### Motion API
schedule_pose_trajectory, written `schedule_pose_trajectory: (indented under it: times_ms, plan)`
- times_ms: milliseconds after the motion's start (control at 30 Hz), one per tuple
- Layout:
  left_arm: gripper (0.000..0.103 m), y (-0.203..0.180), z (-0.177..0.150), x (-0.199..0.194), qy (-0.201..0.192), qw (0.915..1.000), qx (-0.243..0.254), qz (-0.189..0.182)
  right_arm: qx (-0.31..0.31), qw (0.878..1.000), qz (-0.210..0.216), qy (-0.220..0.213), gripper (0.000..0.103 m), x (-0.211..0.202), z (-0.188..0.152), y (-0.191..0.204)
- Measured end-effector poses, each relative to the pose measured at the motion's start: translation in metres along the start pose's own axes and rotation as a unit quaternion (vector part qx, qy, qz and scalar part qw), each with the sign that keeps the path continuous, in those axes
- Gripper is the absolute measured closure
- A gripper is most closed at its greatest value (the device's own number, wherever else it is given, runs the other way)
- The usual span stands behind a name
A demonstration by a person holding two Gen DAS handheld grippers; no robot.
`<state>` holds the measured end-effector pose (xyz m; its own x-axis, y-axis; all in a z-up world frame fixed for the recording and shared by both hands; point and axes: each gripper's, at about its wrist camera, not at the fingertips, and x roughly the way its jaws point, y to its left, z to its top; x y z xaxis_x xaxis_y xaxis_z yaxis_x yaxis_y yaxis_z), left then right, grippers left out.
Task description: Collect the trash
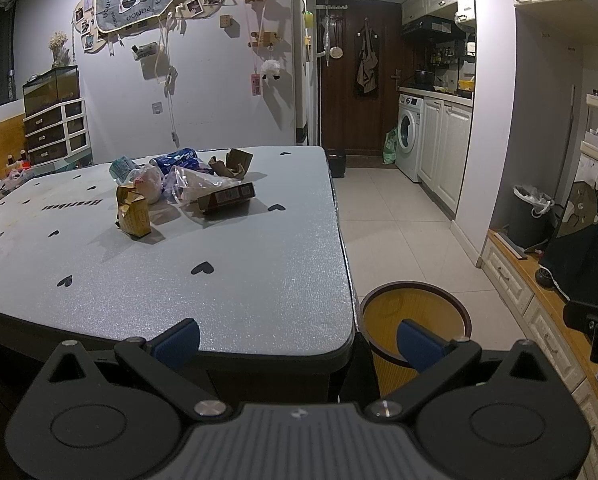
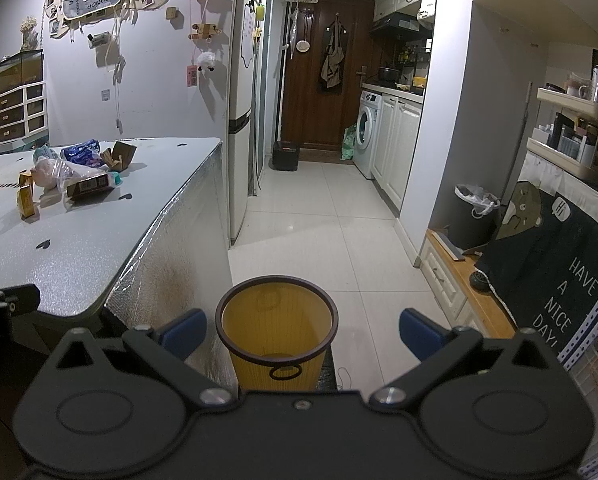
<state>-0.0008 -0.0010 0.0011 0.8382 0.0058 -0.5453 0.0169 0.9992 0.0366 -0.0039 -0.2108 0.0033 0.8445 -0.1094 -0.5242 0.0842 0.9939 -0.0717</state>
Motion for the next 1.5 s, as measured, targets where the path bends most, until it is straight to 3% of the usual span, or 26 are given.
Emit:
schedule_pose_trajectory:
  times_ms: [967, 1500]
  plan:
    - [0.000, 0.001, 0.013, 0.003, -0.015, 0.9999, 0.002, -0.006, -0.007, 1.000, -0.005, -0.012, 0.000, 0.003, 0.005, 0.007]
    - [0.000, 0.016, 0.062, 0.044, -0.037, 0.9992, -0.012, 0.001, -0.020, 0.999, 0.011, -0.038, 0.000, 0.046, 0.060, 0.025]
